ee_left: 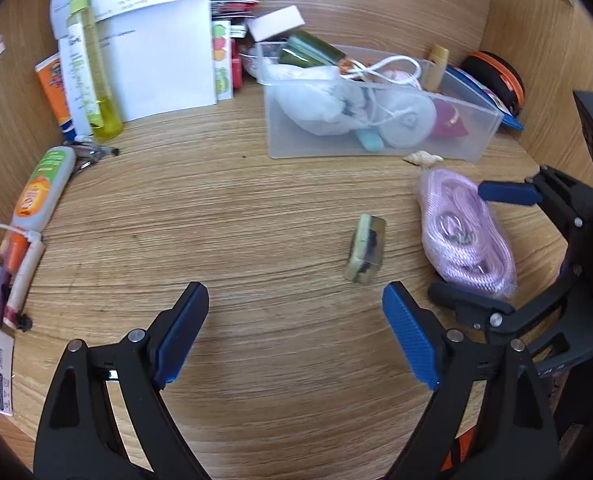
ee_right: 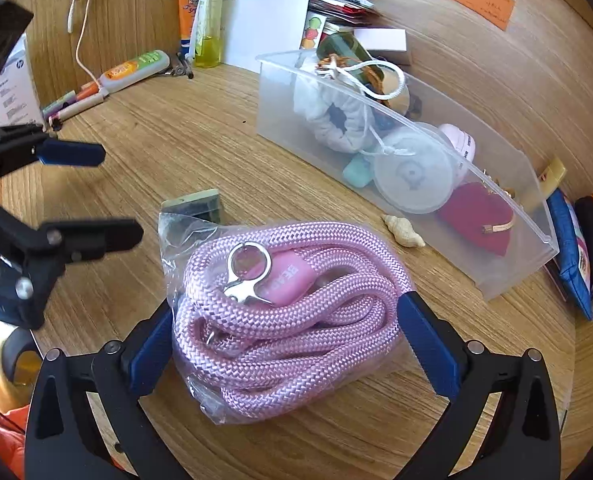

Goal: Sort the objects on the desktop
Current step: 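Grasp the small green block with the left gripper while the right grasps the bagged pink rope, then carry the green block and pink rope bag into the clear box and release both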

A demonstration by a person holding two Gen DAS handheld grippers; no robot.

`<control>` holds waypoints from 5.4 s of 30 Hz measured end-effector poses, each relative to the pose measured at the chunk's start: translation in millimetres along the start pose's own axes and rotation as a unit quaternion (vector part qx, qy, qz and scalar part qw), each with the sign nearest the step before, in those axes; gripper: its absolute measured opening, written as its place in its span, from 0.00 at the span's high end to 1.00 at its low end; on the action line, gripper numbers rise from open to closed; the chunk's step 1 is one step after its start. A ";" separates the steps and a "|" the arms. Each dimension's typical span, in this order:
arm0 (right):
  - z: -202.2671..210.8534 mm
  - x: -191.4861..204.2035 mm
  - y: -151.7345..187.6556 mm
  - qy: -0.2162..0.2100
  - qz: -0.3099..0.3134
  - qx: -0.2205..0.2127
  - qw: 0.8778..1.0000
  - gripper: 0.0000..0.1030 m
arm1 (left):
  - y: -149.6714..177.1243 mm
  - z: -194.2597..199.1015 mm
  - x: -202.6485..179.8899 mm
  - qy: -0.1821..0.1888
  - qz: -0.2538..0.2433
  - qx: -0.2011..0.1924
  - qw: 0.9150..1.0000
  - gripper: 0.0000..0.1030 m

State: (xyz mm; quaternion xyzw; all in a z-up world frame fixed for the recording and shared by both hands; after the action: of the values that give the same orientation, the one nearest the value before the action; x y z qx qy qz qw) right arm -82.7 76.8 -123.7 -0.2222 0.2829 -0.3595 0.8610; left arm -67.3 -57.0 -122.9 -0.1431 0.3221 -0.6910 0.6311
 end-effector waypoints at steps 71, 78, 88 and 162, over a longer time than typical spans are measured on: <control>34.1 -123.1 -32.2 -0.047 -0.119 -0.058 0.990 0.76 | -52.3 -4.9 -29.7 -0.024 -0.010 -0.041 0.999 0.85; 54.7 -134.9 -33.9 -0.042 -0.127 -0.074 0.988 0.76 | -77.0 10.2 -48.4 -0.002 -0.030 -0.066 0.997 0.85; 74.1 -156.0 -43.9 -0.030 -0.135 -0.094 0.986 0.76 | -110.5 21.2 -71.8 0.027 -0.065 -0.070 0.995 0.85; -43.0 -145.1 -124.3 0.009 -0.062 -0.044 0.997 0.58 | -216.2 -92.1 -51.4 0.021 -0.073 -0.009 0.997 0.85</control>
State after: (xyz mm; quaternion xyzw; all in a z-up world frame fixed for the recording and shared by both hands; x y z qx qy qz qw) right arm -256.2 97.3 -35.2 -0.2737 0.2922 -0.4015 0.8237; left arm -283.3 16.1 -46.1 -0.1574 0.3299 -0.7350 0.5711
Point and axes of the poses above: each gripper's, at about its wrist camera, not at the fingertips, and z roughly against the way its jaws point, x to its left, y to its underside, the point moved 4 cm from there along -z, roughly the way its jaws point, and after that the axes turned 11 degrees about y, right-handed, at the moved point
